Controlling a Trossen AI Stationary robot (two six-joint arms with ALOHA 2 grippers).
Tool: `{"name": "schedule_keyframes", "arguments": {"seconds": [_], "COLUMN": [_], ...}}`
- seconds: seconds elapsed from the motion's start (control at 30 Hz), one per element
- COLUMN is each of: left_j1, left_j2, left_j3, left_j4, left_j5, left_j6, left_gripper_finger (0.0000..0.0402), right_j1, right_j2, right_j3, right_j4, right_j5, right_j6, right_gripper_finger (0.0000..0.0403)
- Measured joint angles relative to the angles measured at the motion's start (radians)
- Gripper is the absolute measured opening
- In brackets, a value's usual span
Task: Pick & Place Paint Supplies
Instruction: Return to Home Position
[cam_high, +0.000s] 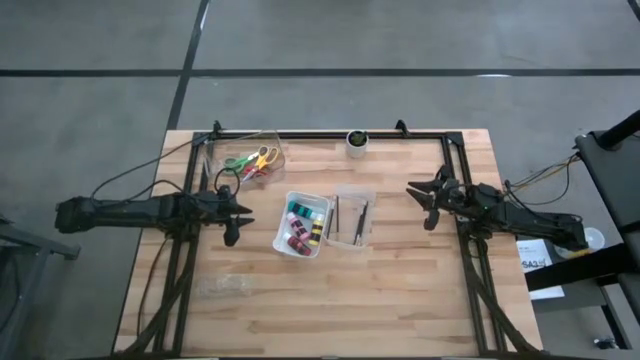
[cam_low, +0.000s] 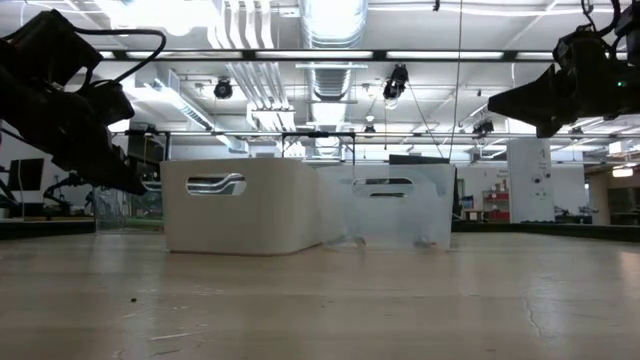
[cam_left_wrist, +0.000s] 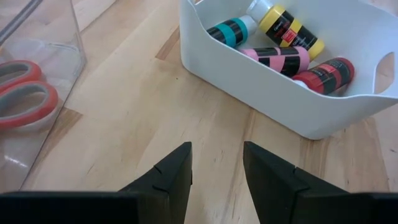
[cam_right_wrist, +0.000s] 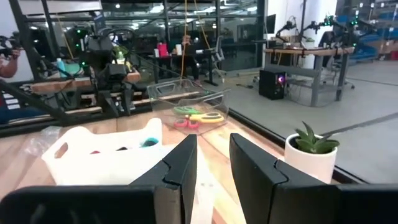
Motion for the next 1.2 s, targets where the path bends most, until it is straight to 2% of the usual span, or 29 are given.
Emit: {"name": "schedule_keyframes", "arguments": {"seconds": [0.47,1.2], "left_j1": [0.0,0.0], "left_j2": [0.001,0.001], "left_j3": [0.0,0.0], "left_j4": [0.0,0.002], "left_j5": [0.003,0.003], "left_j6": [0.0,0.001], "left_gripper_finger": [0.015,0.015], "right_j1": [0.0,0.0], "right_j2": [0.008,0.008], "right_j3": [0.0,0.0], "right_j4": [0.001,0.002], "right_j5": [0.002,0.0], "right_j6": [-0.056,-0.059], "right_gripper_finger": [0.0093,0.0093]}}
